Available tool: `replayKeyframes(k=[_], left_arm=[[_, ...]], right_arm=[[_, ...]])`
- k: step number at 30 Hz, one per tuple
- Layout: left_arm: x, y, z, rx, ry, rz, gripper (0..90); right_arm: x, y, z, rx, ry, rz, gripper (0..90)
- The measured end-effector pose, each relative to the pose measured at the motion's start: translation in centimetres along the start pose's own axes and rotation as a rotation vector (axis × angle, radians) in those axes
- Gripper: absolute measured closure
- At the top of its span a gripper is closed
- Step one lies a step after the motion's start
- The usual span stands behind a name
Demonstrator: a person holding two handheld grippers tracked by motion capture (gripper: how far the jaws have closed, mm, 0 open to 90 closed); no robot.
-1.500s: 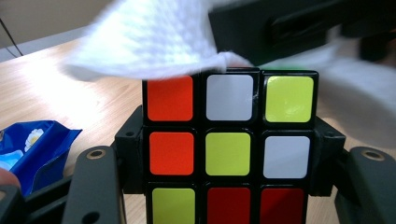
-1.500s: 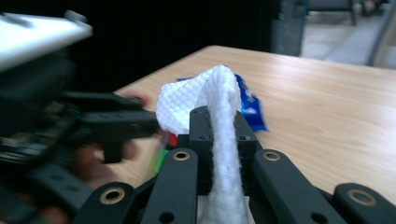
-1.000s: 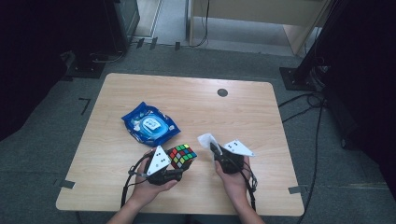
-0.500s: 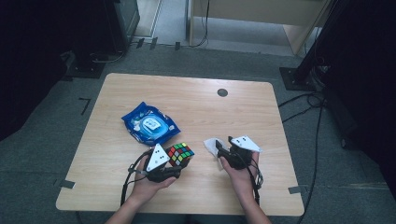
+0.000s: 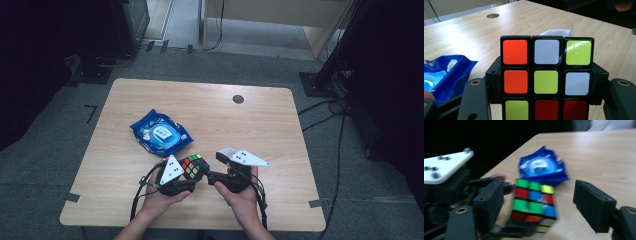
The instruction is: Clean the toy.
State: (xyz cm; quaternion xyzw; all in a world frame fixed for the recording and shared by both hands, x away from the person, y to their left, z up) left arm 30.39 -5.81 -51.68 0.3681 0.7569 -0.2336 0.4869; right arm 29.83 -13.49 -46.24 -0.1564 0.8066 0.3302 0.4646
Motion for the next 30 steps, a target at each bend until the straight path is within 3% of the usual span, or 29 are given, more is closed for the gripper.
replayKeyframes(k=[2,5,10,12,13,17,19,20,22,26,28,30], left_arm=[[-0.1,-0.3,0.1,0.001,0.000,0.010,34.3],[-0.3,-0.7,0.0,-0.004,-0.007,0.035,34.3],[-0.6,-1.2,-0.1,-0.010,-0.025,0.070,34.2],[-0.5,-1.3,0.0,-0.012,-0.022,0.072,34.2],[-0.5,-1.3,0.0,-0.011,-0.022,0.072,34.2],[-0.3,-1.3,0.2,0.004,-0.009,0.060,34.2],[-0.1,-1.3,0.4,0.013,0.002,0.050,34.1],[-0.1,-1.3,0.4,0.012,0.005,0.051,34.0],[0.0,-1.3,0.4,0.010,0.008,0.049,33.9],[0.0,-1.1,0.4,-0.016,0.017,0.068,34.1],[-0.1,-0.8,0.3,-0.002,0.021,0.037,34.2],[0.0,0.2,0.2,0.004,0.022,-0.033,34.2]], right_arm=[[0.6,0.7,0.6,-0.015,0.034,0.014,20.6],[1.5,0.5,1.4,0.010,0.081,0.039,20.1],[2.6,-0.3,2.1,-0.015,0.112,0.139,24.4],[2.7,-0.2,2.0,-0.043,0.105,0.165,33.2],[2.7,-0.1,2.1,-0.049,0.107,0.165,33.2],[2.7,0.0,2.1,-0.026,0.107,0.128,34.4],[2.7,0.1,2.0,0.038,0.107,0.038,34.5],[2.8,0.3,2.0,0.075,0.101,-0.031,34.6],[2.8,0.5,2.1,0.114,0.102,-0.100,34.6],[2.9,0.6,2.3,0.102,0.116,-0.141,34.2],[2.5,0.7,2.2,0.072,0.095,-0.130,31.7],[1.5,0.6,1.6,0.033,0.043,-0.090,25.6]])
Point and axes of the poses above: each handheld gripper's, and its own axes: z roughly forward along the jaws, x roughly out of its underside, y roughly to its left, the point moved 10 cm from there along z, roughly forward along the jaws, and after that the axes turned 1 degree about z, right-handed, at the moved point
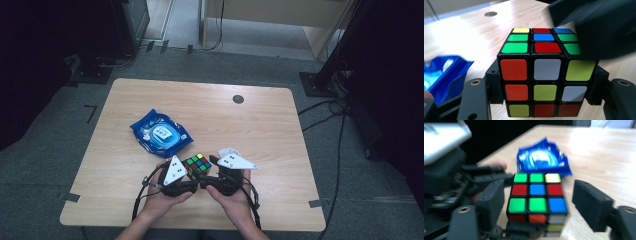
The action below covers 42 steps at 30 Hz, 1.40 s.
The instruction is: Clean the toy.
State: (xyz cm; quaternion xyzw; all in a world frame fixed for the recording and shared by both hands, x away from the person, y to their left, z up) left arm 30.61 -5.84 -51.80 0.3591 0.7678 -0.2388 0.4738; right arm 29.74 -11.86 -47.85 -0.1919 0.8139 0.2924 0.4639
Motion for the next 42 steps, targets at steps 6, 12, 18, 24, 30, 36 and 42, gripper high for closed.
replayKeyframes(k=[6,12,18,24,30,36,42], left_arm=[[-0.2,2.9,-1.0,0.014,-0.029,-0.156,34.2],[-0.9,4.0,-2.0,-0.004,-0.060,-0.197,34.2],[-1.4,2.5,-1.7,0.031,-0.063,-0.193,34.1],[-1.5,1.3,-1.3,0.058,-0.054,-0.175,34.1],[-1.4,1.2,-1.3,0.084,-0.040,-0.178,34.1],[-1.5,0.9,-1.4,0.117,-0.011,-0.179,33.8],[-1.3,0.6,-1.3,0.140,0.014,-0.172,33.6]], right_arm=[[-0.4,-2.8,-1.6,0.071,-0.131,0.011,26.6],[2.8,-2.2,1.0,-0.004,-0.047,-0.004,22.5],[3.5,0.2,3.0,-0.018,-0.024,-0.063,19.0],[3.8,0.6,3.3,0.018,-0.042,-0.115,33.2],[3.8,0.6,3.0,0.036,-0.051,-0.176,34.0],[3.8,0.2,2.7,0.093,-0.059,-0.344,34.2],[4.0,0.0,2.4,0.168,-0.057,-0.585,34.2]])
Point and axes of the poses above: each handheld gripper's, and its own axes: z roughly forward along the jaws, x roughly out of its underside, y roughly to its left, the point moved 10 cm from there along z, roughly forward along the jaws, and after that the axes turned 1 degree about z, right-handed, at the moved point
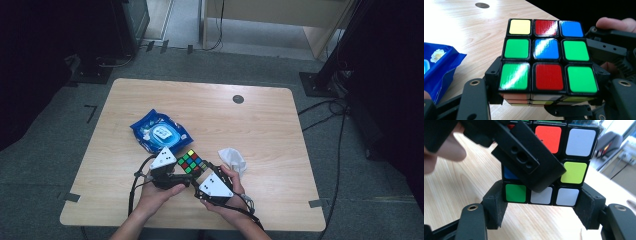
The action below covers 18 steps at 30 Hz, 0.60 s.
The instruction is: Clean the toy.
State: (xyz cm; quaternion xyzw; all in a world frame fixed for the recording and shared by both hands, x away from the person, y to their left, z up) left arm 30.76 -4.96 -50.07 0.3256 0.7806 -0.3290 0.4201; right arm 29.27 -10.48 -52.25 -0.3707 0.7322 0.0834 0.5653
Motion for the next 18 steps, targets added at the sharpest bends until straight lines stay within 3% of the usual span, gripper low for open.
replayKeyframes(k=[6,12,16,18], left_arm=[[-0.01,-0.11,-0.01,0.025,-0.005,-0.013,33.8],[0.44,-0.08,0.27,0.038,0.029,-0.017,33.8],[0.45,-0.07,0.28,0.010,0.027,0.009,34.0],[0.22,0.20,0.08,-0.029,0.009,0.033,34.1]], right_arm=[[-0.04,-0.43,-0.26,0.001,-0.003,-0.135,34.3],[0.42,-0.57,-0.28,0.014,0.015,-0.229,34.3],[0.64,-0.50,-0.12,0.013,0.023,-0.225,34.1],[0.67,-0.62,-0.05,0.004,0.026,-0.198,34.0]])
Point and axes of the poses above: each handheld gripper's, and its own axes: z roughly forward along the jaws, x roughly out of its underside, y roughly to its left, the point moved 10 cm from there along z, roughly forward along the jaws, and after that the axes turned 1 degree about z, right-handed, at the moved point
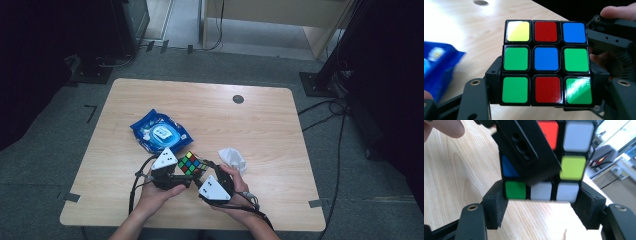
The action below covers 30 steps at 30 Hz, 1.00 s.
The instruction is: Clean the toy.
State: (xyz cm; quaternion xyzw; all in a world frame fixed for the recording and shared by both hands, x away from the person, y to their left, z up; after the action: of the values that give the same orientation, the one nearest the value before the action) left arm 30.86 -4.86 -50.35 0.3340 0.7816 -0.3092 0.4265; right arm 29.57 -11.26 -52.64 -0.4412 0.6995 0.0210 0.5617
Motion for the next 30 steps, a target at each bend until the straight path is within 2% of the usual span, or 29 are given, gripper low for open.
replayKeyframes(k=[3,5,6,7,10,11,12,13,14,15,16,17,18,19,22,25,26,29,30], left_arm=[[-0.4,0.8,-0.6,-0.036,-0.036,-0.014,34.1],[-0.7,1.6,-1.1,-0.072,-0.069,-0.017,34.1],[-0.7,1.8,-1.2,-0.080,-0.077,-0.016,34.1],[-0.7,2.0,-1.3,-0.092,-0.088,-0.010,34.0],[-0.7,2.1,-1.3,-0.137,-0.111,0.031,34.1],[-0.6,1.9,-1.2,-0.146,-0.116,0.043,34.1],[-0.6,1.8,-1.1,-0.152,-0.116,0.055,34.0],[-0.5,1.6,-0.9,-0.158,-0.115,0.072,34.1],[-0.5,1.4,-0.8,-0.159,-0.112,0.081,34.1],[-0.3,1.2,-0.6,-0.166,-0.108,0.101,34.1],[-0.3,1.0,-0.5,-0.171,-0.110,0.113,34.0],[-0.2,0.4,-0.3,-0.169,-0.108,0.138,34.0],[-0.1,0.1,-0.1,-0.169,-0.109,0.155,34.1],[-0.1,-0.2,0.0,-0.174,-0.114,0.172,34.0],[-0.3,-1.2,0.2,-0.172,-0.126,0.219,34.1],[-0.4,-1.9,0.3,-0.170,-0.133,0.252,34.0],[-0.3,-2.0,0.3,-0.170,-0.134,0.260,34.0],[-0.2,-2.2,0.4,-0.161,-0.130,0.261,34.0],[-0.2,-2.2,0.4,-0.154,-0.128,0.255,34.1]], right_arm=[[0.5,-0.6,0.0,-0.014,0.014,0.043,33.4],[1.1,-1.6,0.1,0.011,0.032,0.086,33.9],[1.5,-2.5,0.0,0.026,0.046,0.162,34.2],[1.6,-3.0,-0.1,0.029,0.050,0.214,34.1],[0.9,-4.9,-0.9,0.023,0.022,0.489,32.4],[0.7,-5.5,-1.1,0.038,0.024,0.561,30.9],[0.2,-5.8,-1.5,0.035,0.016,0.634,28.8],[-0.2,-6.0,-1.8,0.021,-0.003,0.685,28.4],[-1.0,-6.1,-2.2,-0.004,-0.032,0.765,27.5],[-1.5,-6.1,-2.5,-0.030,-0.052,0.811,26.7],[-2.4,-6.2,-2.9,-0.072,-0.091,0.889,25.6],[-2.8,-6.1,-3.1,-0.103,-0.111,0.937,24.7],[-3.4,-5.7,-3.2,-0.179,-0.140,1.040,21.1],[-3.7,-5.4,-3.1,-0.226,-0.145,1.087,19.2],[-3.5,-4.4,-2.4,-0.299,-0.118,1.174,17.8],[-2.9,-3.7,-1.8,-0.335,-0.089,1.226,17.6],[-2.8,-3.5,-1.6,-0.343,-0.078,1.236,19.0],[-2.7,-3.1,-1.5,-0.366,-0.071,1.243,30.9],[-2.7,-3.1,-1.5,-0.367,-0.074,1.240,31.0]])
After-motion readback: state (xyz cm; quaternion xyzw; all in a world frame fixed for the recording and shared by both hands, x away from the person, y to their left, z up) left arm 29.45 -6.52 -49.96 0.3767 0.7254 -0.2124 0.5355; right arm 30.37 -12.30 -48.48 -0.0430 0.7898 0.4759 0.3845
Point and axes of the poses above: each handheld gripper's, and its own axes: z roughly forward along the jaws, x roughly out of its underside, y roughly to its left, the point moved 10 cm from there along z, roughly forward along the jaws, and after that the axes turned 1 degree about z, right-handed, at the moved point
